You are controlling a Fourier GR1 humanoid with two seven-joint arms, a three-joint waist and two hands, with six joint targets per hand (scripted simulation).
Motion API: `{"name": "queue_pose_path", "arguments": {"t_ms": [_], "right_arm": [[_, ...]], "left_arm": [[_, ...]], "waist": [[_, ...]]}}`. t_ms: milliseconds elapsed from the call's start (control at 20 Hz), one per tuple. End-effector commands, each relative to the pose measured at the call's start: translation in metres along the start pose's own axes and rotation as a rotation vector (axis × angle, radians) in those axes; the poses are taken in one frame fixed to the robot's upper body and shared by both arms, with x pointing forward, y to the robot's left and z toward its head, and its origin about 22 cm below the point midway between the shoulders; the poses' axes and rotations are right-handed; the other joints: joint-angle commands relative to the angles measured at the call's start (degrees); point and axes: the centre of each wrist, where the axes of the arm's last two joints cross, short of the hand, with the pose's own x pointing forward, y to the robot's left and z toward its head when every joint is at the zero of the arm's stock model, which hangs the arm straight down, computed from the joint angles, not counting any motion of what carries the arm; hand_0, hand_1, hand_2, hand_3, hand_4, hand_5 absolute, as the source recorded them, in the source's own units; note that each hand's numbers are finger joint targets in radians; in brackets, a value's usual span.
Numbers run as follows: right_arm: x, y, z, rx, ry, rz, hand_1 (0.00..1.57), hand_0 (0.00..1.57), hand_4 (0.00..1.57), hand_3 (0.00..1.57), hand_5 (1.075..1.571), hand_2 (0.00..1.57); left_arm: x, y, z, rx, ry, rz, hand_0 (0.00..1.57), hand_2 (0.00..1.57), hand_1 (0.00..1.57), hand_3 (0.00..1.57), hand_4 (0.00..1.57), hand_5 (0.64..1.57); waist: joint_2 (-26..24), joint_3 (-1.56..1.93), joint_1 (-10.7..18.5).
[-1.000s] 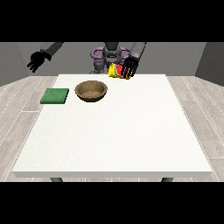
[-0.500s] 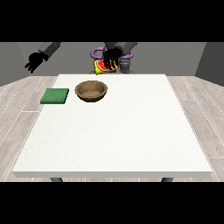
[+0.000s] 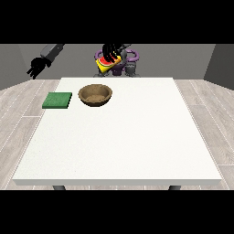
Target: Pick the cup and pour the ball into the bowl, then pick the bowl and place it on the pad
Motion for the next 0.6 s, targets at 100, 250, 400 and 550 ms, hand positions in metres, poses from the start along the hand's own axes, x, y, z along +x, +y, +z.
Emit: {"name": "queue_pose_path", "arguments": {"t_ms": [100, 250, 400, 550], "right_arm": [[0.003, -0.029, 0.021, -0.015, 0.052, 0.008, 0.00, 0.00, 0.63, 0.22, 1.570, 0.00], [0.002, -0.035, 0.030, -0.010, 0.027, 0.004, 0.00, 0.00, 0.63, 0.22, 1.570, 0.00], [-0.013, -0.008, 0.021, -0.022, 0.050, 0.020, 0.00, 0.00, 0.64, 0.20, 1.570, 0.00], [0.015, 0.007, -0.011, 0.021, -0.040, 0.004, 0.00, 0.00, 0.65, 0.27, 1.570, 0.00]], "left_arm": [[0.000, -0.030, 0.028, -0.031, -0.095, -0.087, 1.55, 1.57, 1.55, 1.57, 0.95, 1.563], [-0.038, -0.043, 0.027, -0.026, 0.095, 0.180, 1.56, 1.57, 1.56, 1.57, 0.91, 1.568], [-0.050, -0.080, 0.061, -0.015, 0.178, 0.379, 1.57, 1.57, 1.57, 1.57, 1.10, 1.563], [-0.024, -0.102, 0.096, -0.006, 0.271, 0.618, 1.57, 1.57, 1.57, 1.57, 1.28, 1.560]], "waist": [[-2.6, -0.09, 2.4], [-1.7, -0.15, 1.9], [-2.4, -0.35, 3.3], [2.0, -0.64, 4.1]]}}
